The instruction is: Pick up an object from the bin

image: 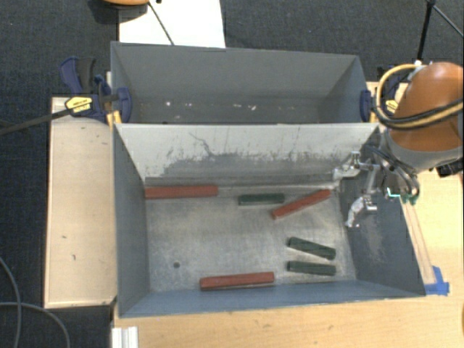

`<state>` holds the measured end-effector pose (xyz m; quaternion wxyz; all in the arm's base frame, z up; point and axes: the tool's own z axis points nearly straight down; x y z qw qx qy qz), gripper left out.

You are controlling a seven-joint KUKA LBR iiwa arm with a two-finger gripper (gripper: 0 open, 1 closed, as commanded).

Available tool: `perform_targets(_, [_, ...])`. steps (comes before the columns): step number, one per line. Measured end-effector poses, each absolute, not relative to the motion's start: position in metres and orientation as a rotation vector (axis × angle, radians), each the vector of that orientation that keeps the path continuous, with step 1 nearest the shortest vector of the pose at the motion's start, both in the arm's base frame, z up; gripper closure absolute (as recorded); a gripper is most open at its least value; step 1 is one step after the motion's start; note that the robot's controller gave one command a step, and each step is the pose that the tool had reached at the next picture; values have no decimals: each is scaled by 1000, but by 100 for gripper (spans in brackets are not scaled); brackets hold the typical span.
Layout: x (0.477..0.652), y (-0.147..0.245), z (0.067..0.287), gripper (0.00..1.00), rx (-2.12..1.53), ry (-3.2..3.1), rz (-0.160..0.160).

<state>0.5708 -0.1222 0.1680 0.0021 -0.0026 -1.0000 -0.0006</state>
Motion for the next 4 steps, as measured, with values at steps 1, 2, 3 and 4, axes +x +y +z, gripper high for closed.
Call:
perform_targets(1, [573,-122,172,0,-4,-3145,1])
perform_targets(2, [549,-108,117,0,95,-3147,2])
perform_targets(3, [527,-86,88,0,-61,-3141,-1])
perform_targets(4, [485,-106,74,100,-159,-3152,3])
